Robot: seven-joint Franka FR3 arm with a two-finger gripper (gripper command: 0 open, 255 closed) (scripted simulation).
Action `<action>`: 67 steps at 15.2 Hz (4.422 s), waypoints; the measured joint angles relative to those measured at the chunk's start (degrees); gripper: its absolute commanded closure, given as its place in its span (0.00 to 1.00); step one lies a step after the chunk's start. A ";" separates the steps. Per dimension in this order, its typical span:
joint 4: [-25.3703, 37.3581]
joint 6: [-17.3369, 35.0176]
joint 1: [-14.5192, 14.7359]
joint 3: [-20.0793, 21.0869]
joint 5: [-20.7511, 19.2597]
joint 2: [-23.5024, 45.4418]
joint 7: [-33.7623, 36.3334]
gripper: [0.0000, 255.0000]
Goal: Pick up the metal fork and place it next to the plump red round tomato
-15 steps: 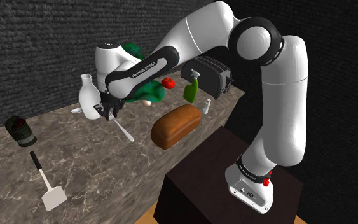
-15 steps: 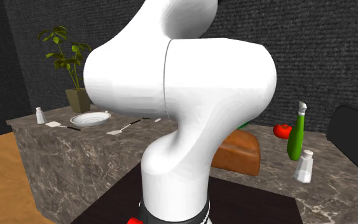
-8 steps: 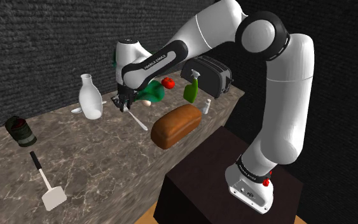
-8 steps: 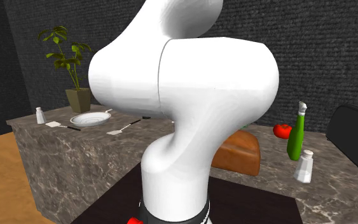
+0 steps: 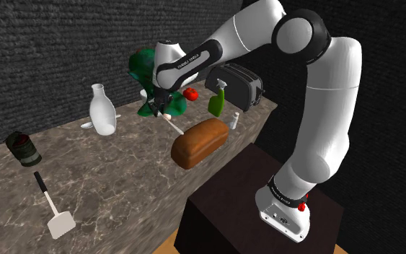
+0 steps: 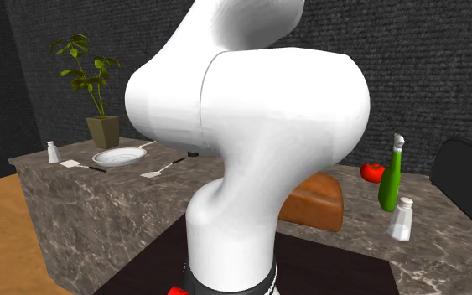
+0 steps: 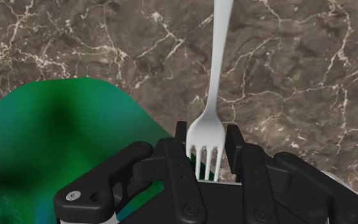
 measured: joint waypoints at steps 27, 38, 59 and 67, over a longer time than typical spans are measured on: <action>13.75 -3.41 -19.69 -4.36 3.41 10.41 -27.26 1.00; 14.29 1.91 -19.20 -5.11 2.60 16.26 -27.06 1.00; 15.62 4.59 -18.66 -4.87 1.67 19.73 -26.59 0.00; 13.40 1.41 -19.77 -4.60 2.32 14.96 -26.89 0.00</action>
